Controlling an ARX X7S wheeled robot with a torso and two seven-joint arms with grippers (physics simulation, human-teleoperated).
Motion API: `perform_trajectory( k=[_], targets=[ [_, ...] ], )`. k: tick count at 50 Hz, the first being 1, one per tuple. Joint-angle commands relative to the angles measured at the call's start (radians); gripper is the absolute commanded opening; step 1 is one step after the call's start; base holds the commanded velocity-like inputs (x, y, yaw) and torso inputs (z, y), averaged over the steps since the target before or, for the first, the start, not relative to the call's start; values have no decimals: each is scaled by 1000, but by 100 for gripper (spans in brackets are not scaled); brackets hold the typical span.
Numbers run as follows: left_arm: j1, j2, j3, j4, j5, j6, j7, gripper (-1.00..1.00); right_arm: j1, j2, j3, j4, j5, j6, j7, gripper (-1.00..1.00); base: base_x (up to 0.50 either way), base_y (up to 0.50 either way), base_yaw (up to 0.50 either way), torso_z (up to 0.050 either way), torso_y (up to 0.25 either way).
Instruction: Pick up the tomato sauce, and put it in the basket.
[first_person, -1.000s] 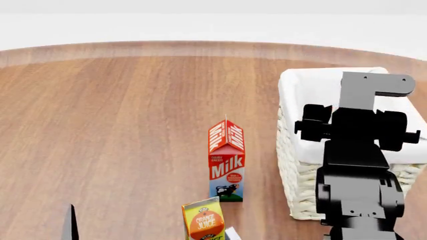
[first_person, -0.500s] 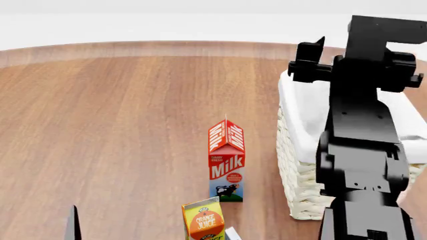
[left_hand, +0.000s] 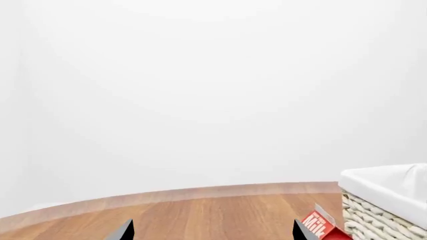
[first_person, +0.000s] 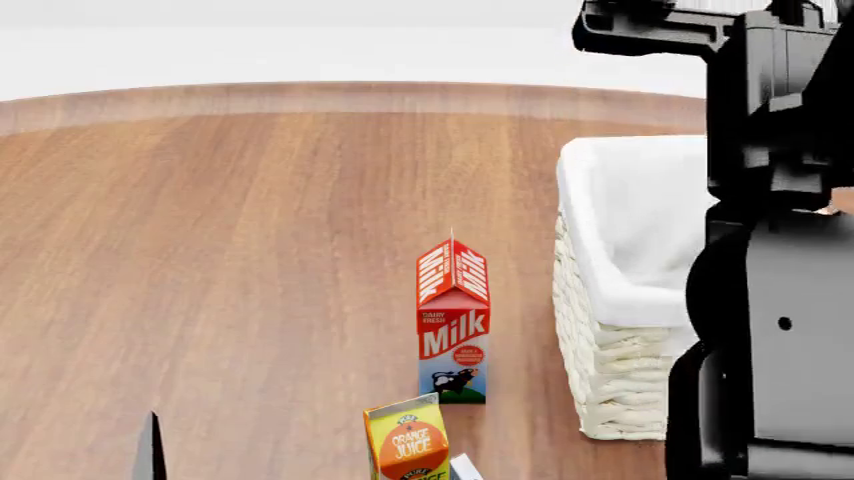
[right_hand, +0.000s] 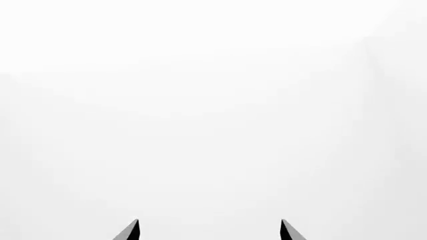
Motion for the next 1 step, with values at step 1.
perform_trajectory(
  k=[1],
  targets=[
    [2,-3,3,2,0,2,-5,100,-171,5,65,-458,118,169,15,100,0,0,0,0,0]
  ],
)
